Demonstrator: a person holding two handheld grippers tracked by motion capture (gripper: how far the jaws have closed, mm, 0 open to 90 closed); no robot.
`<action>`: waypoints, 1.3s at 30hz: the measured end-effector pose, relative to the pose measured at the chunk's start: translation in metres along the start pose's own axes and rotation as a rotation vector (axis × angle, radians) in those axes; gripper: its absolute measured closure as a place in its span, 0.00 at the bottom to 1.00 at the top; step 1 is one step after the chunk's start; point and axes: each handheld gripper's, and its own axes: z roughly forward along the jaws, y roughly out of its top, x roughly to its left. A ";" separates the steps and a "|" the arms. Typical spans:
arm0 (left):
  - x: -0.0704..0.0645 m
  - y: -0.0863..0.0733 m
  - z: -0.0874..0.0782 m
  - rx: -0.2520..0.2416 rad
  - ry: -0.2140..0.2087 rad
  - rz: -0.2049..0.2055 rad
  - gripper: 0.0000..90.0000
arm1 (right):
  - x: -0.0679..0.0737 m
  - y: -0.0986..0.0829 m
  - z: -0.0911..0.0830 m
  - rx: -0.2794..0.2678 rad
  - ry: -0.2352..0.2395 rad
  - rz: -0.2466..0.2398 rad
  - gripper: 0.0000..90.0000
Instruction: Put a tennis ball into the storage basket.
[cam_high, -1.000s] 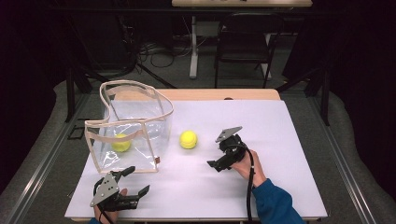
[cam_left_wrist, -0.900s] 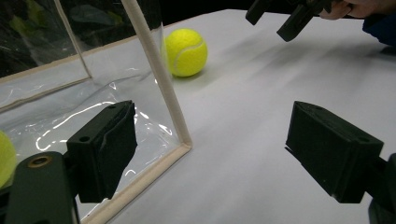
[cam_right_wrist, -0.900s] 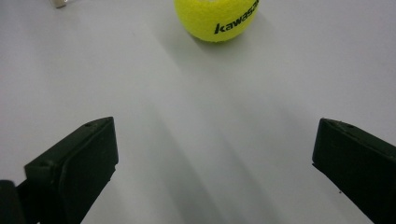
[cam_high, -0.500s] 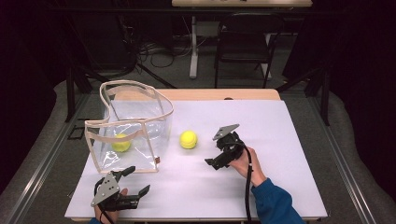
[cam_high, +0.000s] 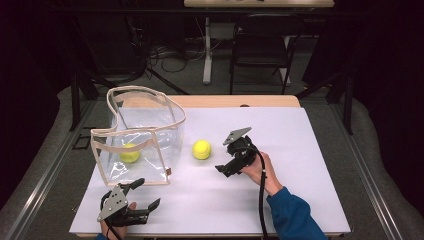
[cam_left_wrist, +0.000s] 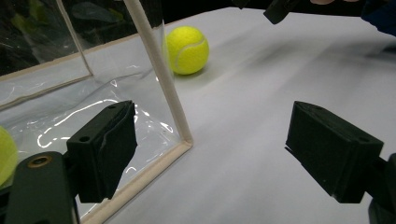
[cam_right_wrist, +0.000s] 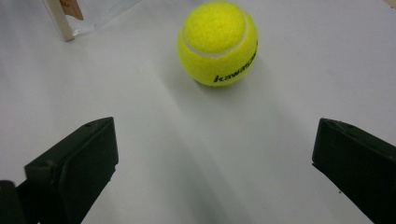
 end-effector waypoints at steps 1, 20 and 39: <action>0.000 0.000 0.000 0.000 0.000 0.000 0.18 | -0.001 0.003 0.000 -0.001 0.002 -0.002 0.00; 0.000 0.000 0.000 -0.004 0.000 -0.001 0.18 | -0.008 0.031 0.008 0.015 0.011 -0.020 0.00; 0.001 0.000 0.001 -0.002 0.000 0.000 0.18 | -0.011 0.049 0.022 0.038 0.025 -0.035 0.00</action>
